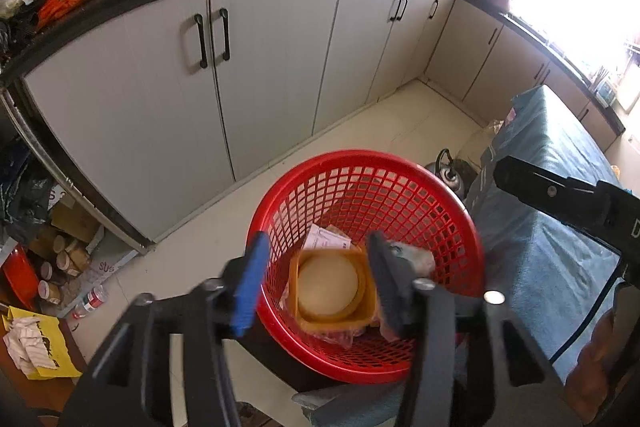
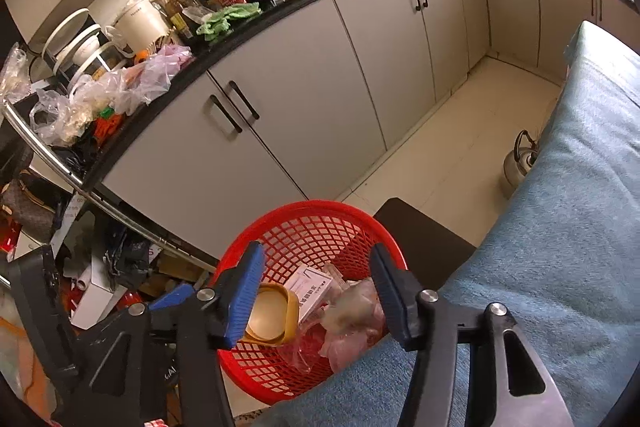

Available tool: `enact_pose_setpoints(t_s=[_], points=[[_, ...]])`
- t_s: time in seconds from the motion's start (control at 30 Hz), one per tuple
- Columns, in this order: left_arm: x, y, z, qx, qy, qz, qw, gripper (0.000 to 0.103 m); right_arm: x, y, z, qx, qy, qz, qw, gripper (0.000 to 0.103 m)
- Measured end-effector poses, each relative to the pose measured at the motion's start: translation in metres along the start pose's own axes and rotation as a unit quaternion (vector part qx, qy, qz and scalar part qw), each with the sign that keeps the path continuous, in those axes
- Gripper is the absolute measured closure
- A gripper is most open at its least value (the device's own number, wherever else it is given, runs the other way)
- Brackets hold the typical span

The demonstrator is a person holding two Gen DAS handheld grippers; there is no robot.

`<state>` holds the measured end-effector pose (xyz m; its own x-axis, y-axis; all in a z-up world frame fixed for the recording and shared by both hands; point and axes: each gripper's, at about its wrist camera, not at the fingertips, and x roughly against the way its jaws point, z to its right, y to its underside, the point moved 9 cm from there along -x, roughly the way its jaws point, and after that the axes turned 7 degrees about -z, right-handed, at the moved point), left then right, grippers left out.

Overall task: Collect trash
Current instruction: 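Open the right gripper to drop the wet-wipe packet into the basket, then grasp the red snack bag with the left gripper while the right gripper grasps the white box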

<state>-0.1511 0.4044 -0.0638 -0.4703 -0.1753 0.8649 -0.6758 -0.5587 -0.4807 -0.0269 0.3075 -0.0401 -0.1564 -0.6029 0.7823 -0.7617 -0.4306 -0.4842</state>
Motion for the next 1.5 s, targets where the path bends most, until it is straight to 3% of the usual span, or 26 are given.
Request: enact_pose_setpoints(t_s=[0.5,0.83,1.1,1.4,1.5], points=[[0.039,0.006,0.024,-0.025,-0.003,0.032,0.9992,0.037,0.061,0.014,0.025,-0.035,0.019,0.048,0.998,0.038],[0.071,0.023,0.066,-0.07,-0.001,0.054,0.9961,0.032,0.114,0.042,0.064,-0.065,0.039,0.081,0.994,0.035],[0.089,0.037,0.113,-0.112,0.011,0.064,0.9916,0.031,0.169,0.073,0.118,-0.105,0.071,0.117,0.985,0.032],[0.102,0.048,0.172,-0.177,0.018,0.075,0.9812,0.03,0.222,0.114,0.189,-0.155,0.108,0.14,0.972,0.029],[0.108,0.047,0.196,-0.194,0.035,0.079,0.9771,0.027,0.243,0.133,0.218,-0.173,0.128,0.145,0.966,0.028]])
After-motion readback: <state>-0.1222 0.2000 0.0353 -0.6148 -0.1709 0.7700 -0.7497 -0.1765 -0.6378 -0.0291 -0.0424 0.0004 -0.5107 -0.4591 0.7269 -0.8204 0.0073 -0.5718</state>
